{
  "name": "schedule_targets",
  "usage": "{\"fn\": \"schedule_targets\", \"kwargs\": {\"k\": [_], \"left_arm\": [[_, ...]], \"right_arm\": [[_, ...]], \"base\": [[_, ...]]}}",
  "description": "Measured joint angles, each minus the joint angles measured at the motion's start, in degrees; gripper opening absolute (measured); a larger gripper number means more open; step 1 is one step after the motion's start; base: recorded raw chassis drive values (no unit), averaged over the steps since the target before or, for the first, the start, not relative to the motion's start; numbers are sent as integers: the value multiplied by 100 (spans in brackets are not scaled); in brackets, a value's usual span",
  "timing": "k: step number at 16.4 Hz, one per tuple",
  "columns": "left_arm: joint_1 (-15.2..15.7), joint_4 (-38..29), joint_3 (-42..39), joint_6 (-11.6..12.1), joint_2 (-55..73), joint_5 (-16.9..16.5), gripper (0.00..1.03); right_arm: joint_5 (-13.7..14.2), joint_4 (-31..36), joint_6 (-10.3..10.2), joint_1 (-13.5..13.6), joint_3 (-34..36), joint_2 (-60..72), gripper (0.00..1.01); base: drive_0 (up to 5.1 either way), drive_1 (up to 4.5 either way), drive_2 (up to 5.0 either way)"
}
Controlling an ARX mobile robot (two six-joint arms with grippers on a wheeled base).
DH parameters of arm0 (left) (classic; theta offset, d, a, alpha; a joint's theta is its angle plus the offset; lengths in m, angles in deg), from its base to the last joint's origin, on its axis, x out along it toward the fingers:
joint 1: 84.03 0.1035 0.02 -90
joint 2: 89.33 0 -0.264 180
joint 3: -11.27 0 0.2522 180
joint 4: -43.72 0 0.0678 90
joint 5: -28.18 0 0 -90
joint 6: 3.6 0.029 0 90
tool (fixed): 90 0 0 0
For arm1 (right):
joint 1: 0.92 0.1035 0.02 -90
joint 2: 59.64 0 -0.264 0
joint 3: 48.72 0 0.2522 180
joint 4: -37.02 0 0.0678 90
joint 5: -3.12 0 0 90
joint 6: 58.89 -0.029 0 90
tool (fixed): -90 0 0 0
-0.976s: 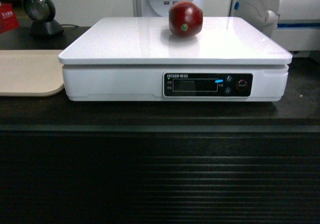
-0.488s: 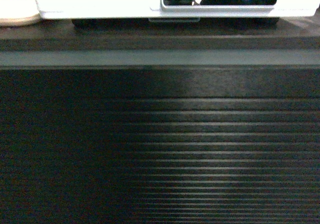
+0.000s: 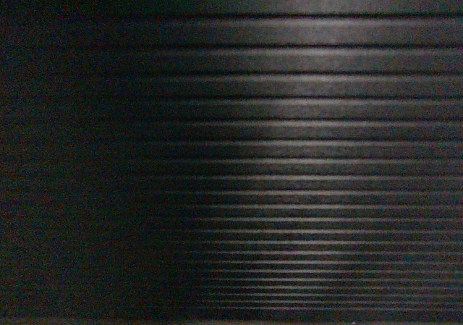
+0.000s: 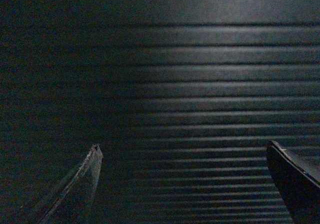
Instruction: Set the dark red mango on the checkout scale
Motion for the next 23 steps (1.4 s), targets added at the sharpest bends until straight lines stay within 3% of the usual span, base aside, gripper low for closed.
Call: {"fn": "schedule_targets", "kwargs": {"k": [23], "left_arm": [[0, 11, 0, 2, 0, -4, 98]], "right_arm": [[0, -7, 2, 0, 0, 0, 98]], "base": [[0, 0, 0]]}}
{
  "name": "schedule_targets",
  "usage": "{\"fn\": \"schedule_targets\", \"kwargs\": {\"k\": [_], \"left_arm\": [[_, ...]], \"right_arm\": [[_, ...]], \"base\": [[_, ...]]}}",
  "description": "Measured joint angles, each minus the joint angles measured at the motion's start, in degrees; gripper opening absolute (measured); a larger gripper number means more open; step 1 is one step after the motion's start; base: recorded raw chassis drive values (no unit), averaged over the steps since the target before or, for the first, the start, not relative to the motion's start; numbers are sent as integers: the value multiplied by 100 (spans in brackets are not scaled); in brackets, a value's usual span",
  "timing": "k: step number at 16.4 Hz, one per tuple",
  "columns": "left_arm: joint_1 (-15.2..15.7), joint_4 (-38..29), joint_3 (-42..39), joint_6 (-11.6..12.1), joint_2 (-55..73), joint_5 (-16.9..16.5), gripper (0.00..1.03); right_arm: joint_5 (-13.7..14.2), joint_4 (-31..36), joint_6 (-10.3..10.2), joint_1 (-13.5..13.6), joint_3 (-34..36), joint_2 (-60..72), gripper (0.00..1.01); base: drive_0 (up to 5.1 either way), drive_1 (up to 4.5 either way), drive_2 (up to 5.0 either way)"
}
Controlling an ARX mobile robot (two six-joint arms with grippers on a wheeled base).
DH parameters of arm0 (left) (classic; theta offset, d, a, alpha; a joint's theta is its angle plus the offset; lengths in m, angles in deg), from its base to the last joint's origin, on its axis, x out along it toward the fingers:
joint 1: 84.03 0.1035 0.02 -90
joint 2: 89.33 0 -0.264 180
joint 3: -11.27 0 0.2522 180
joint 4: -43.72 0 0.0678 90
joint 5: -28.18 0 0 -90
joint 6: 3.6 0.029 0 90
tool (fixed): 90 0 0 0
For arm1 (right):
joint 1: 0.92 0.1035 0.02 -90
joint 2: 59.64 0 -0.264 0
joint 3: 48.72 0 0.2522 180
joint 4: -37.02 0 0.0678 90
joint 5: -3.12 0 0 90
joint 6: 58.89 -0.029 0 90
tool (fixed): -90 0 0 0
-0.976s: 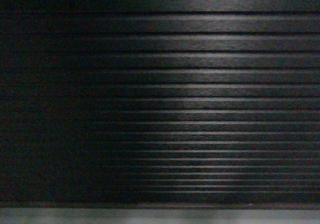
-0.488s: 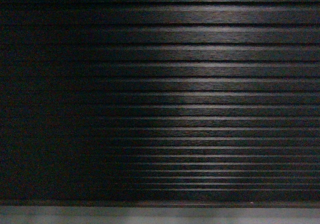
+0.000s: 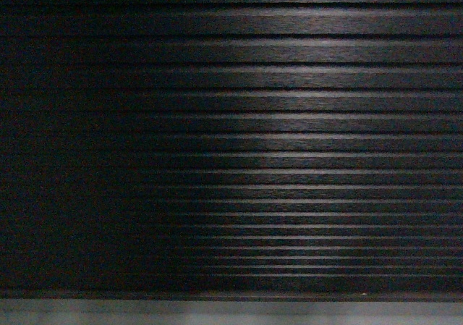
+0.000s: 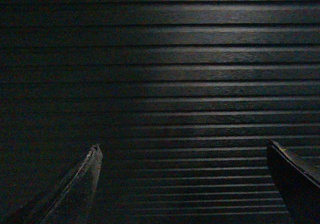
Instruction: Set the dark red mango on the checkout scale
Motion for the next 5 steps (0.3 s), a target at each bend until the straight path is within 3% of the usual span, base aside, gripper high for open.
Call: {"fn": "schedule_targets", "kwargs": {"k": [5], "left_arm": [[0, 0, 0, -2, 0, 0, 98]], "right_arm": [[0, 0, 0, 0, 0, 0, 98]], "base": [[0, 0, 0]]}}
